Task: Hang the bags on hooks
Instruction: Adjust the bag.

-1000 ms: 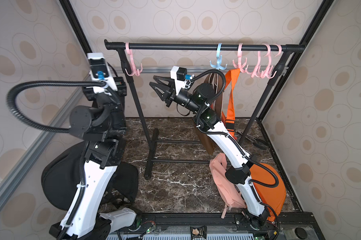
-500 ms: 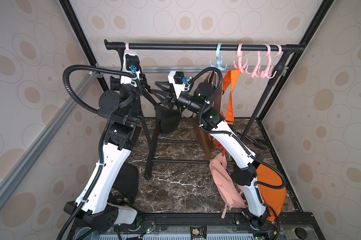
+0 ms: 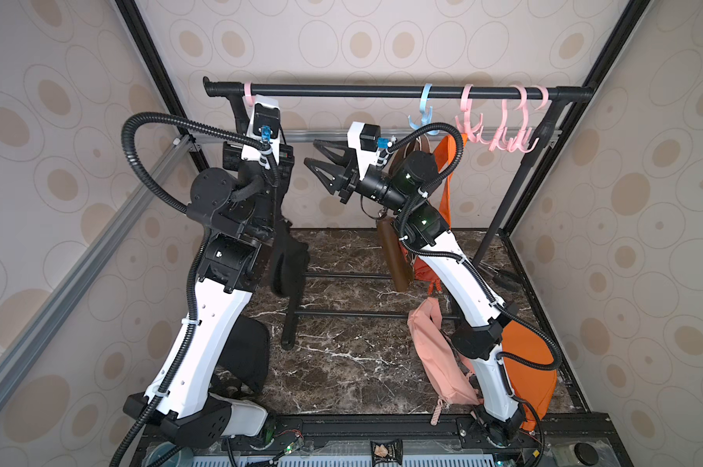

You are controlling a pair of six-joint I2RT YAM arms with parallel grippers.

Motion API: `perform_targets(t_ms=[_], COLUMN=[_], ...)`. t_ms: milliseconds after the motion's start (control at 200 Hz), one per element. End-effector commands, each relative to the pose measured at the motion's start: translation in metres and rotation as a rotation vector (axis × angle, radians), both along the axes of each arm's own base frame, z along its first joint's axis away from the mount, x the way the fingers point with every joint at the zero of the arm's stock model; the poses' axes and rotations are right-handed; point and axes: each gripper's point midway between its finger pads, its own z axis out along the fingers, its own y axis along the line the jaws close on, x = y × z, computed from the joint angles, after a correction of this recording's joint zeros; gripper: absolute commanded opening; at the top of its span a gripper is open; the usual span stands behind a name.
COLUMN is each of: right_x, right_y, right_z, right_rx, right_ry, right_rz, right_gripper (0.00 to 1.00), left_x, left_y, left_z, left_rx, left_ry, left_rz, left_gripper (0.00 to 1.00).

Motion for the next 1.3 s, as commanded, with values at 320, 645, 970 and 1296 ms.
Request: perform_targets(t_ms=[320,645,970,1296], right_x=[-0.063,-0.017,-0.009,-0.033], right_y=[-0.012,0.021,0.037,0.023], right_z=[-0.004,-0.007,-0.024,-0.009], right_rx=[-0.058,-0.015,-0.027,-0.028], right_ry=[0.033,0.056,0.063,0.066], right_rz=[0.231,0.059,0.047,0.104], right_gripper=[0.43,0.42,0.45,0.43], left_x=[-0.018,-0.034,-0.050,-0.029], left_y=[0.008,-0.001,-0.008,-0.010], left_z=[0.000,0.022,0.029,0.003], left_rx=[0.029,-0.043,-0.119,-0.067], left_ry=[-0.018,-0.058,-0.042,0.027], left_rz=[0.057,-0.069,-0.209,-0.133], left_gripper=[0.00,0.00,0.00,0.00])
